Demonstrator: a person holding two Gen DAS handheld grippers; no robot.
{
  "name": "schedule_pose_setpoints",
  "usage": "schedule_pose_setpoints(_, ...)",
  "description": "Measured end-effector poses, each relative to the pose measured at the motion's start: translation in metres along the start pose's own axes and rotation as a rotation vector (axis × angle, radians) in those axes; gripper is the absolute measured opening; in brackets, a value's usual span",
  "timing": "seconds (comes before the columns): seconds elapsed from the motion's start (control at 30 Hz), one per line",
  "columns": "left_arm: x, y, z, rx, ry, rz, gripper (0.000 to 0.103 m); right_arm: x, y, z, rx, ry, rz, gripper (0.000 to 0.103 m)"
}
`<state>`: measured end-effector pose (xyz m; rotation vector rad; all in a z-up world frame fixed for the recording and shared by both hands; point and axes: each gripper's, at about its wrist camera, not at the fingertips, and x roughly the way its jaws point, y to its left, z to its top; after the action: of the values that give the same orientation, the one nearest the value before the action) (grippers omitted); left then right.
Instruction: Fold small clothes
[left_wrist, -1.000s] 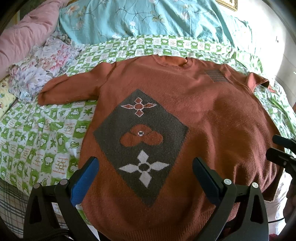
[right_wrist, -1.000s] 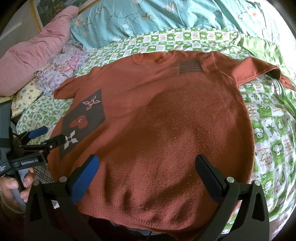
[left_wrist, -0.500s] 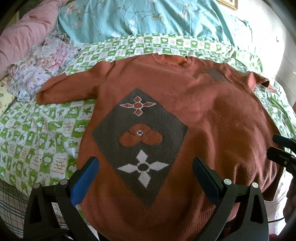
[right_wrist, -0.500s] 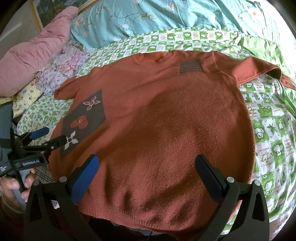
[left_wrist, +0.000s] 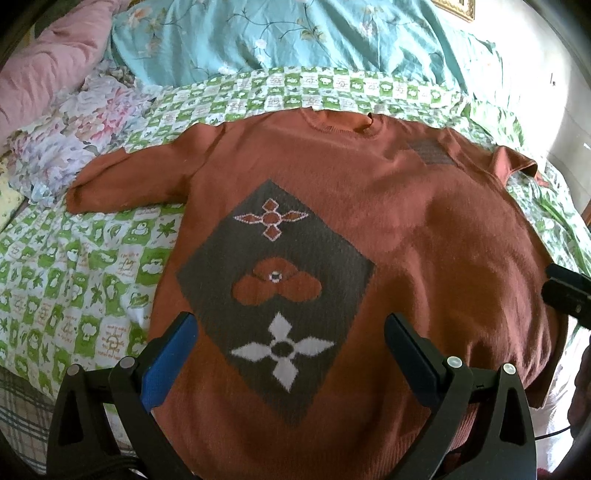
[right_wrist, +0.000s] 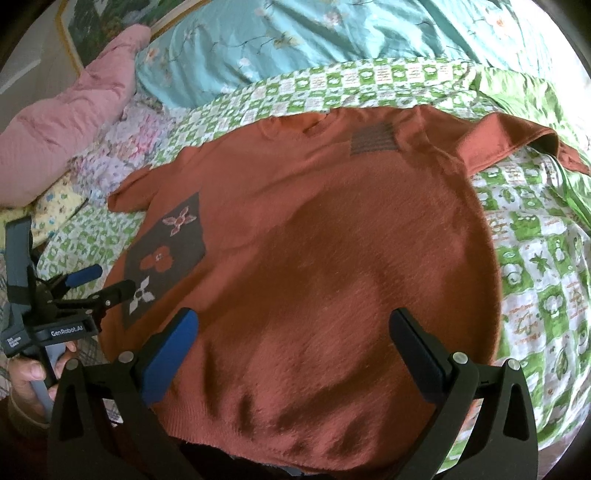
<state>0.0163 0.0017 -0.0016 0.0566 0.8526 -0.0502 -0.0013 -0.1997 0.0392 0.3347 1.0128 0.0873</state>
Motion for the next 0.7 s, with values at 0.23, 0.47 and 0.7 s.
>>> schedule_pose_setpoints(0.23, 0.01, -0.001, 0.027, 0.034, -0.011, 0.022, 0.101, -0.011, -0.051, 0.018, 0.101, -0.059, -0.034, 0.103)
schedule_pose_setpoints(0.47, 0.031, -0.001, 0.072, 0.048, 0.007, 0.042, 0.101, -0.033, -0.15, 0.049, 0.295, -0.164, -0.093, 0.103)
schedule_pose_setpoints(0.7, 0.062, -0.003, 0.124, 0.039, -0.013, 0.045, 0.101, -0.051, -0.263, 0.102, 0.44, -0.276, -0.239, 0.09)
